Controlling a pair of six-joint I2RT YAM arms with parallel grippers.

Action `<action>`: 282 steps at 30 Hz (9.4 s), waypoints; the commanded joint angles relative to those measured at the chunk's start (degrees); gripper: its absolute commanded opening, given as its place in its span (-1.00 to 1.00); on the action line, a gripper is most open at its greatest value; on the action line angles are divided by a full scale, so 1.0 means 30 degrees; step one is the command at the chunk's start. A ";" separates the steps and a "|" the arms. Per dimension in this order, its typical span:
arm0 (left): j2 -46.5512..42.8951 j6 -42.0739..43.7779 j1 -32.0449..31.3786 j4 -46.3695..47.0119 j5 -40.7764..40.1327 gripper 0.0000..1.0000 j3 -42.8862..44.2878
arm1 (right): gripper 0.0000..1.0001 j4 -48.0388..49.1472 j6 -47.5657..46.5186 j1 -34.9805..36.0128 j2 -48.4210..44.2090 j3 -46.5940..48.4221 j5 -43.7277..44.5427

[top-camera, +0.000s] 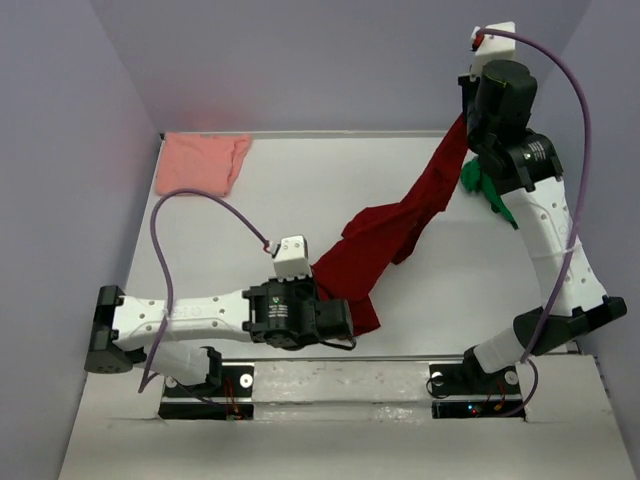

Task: Fold and stack the t-shirts
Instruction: Flatten the tshirt out

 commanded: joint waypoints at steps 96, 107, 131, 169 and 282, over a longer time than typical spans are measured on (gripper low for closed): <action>-0.6980 3.4425 0.8411 1.5394 -0.6340 -1.00 1.1026 | -1.00 0.5595 -0.5059 0.4303 -0.2546 0.1068 0.0074; -0.5229 3.0029 1.5008 1.1927 0.0650 -1.00 0.9828 | -1.00 0.0699 0.0658 -0.0449 -0.0492 0.3558 -0.4206; -0.3142 3.0613 1.9816 1.3369 0.7844 -1.00 1.6590 | -1.00 1.4510 -1.7238 1.2801 -0.6086 0.1950 0.7594; 0.4204 2.8564 2.6572 1.4131 1.6274 -1.00 1.8577 | -1.00 -0.0500 0.2850 -0.4750 0.4716 0.9562 -1.0030; 0.4016 2.5870 2.7894 1.6082 1.8388 -1.00 1.2887 | -1.00 0.0639 0.4169 -0.5722 0.0541 0.3720 -1.0503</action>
